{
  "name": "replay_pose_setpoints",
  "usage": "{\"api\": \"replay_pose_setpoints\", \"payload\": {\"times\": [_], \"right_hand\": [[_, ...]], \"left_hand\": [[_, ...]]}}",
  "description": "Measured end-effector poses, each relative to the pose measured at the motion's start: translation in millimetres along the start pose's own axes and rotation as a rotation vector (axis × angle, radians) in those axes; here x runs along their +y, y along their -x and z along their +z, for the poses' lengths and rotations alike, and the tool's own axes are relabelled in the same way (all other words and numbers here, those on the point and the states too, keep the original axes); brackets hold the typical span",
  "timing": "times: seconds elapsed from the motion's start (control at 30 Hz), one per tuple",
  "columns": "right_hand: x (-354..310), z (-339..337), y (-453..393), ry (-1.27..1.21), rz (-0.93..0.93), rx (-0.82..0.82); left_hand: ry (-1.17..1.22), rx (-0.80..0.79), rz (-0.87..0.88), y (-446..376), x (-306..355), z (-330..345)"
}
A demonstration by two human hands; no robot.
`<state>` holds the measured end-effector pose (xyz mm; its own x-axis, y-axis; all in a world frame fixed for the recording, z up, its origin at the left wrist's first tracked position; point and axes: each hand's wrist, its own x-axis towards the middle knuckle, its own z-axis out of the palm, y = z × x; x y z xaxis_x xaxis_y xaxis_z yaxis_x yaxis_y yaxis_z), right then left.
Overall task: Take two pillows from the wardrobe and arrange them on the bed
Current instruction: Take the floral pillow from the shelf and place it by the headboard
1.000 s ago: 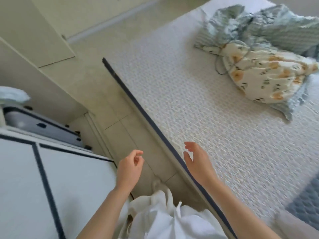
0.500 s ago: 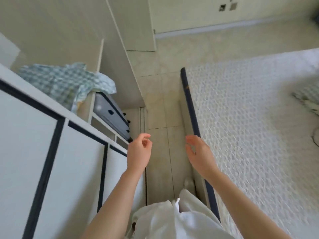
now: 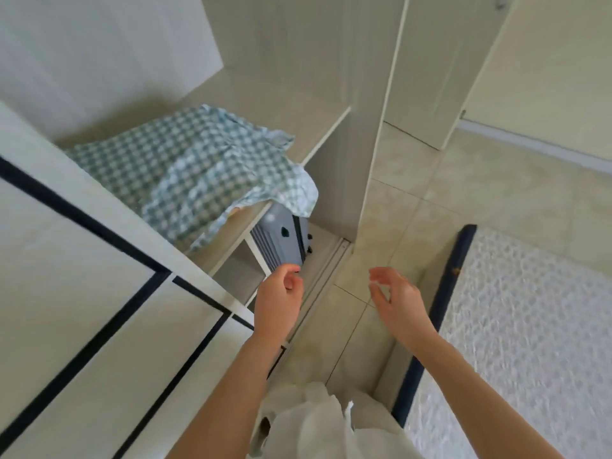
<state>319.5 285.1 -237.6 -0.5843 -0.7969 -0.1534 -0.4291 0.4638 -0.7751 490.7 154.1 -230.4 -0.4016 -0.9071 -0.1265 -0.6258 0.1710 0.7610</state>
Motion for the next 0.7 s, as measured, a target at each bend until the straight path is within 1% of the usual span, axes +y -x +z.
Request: {"api": "replay_pose_setpoints", "payload": {"times": [0.13, 0.23, 0.27, 0.33, 0.4, 0.47, 0.57, 0.7], "right_hand": [[-18.3, -10.6, -60.3, 0.027, -0.126, -0.084], [-39.1, -10.3, -105.4, 0.057, -0.22, -0.118], [-47.5, -9.3, -120.8, 0.054, -0.247, -0.128], [-66.9, -4.9, -151.9, 0.049, -0.296, -0.152], [-87.7, 2.8, -182.4, 0.05, -0.354, -0.174], [-108.3, 11.7, -210.0, 0.067, -0.425, -0.192], [-138.8, 24.6, -244.2, 0.108, -0.526, -0.251], [-173.9, 46.3, -274.2, 0.251, -0.714, -0.371]], "left_hand": [[-0.033, 0.145, -0.107, -27.9, 14.0, 2.1], [-0.068, 0.259, -0.164, -55.0, 26.3, -4.2], [-0.109, 0.318, -0.157, -64.4, 31.0, -7.0], [-0.285, 0.447, -0.089, -83.0, 38.0, -11.1], [-0.428, 0.539, -0.044, -103.3, 39.3, -12.6], [-0.493, 0.591, -0.075, -123.3, 37.5, -13.8], [-0.562, 0.622, -0.123, -149.6, 30.1, -19.7], [-0.556, 0.628, -0.26, -171.7, 12.7, -34.0]]}}
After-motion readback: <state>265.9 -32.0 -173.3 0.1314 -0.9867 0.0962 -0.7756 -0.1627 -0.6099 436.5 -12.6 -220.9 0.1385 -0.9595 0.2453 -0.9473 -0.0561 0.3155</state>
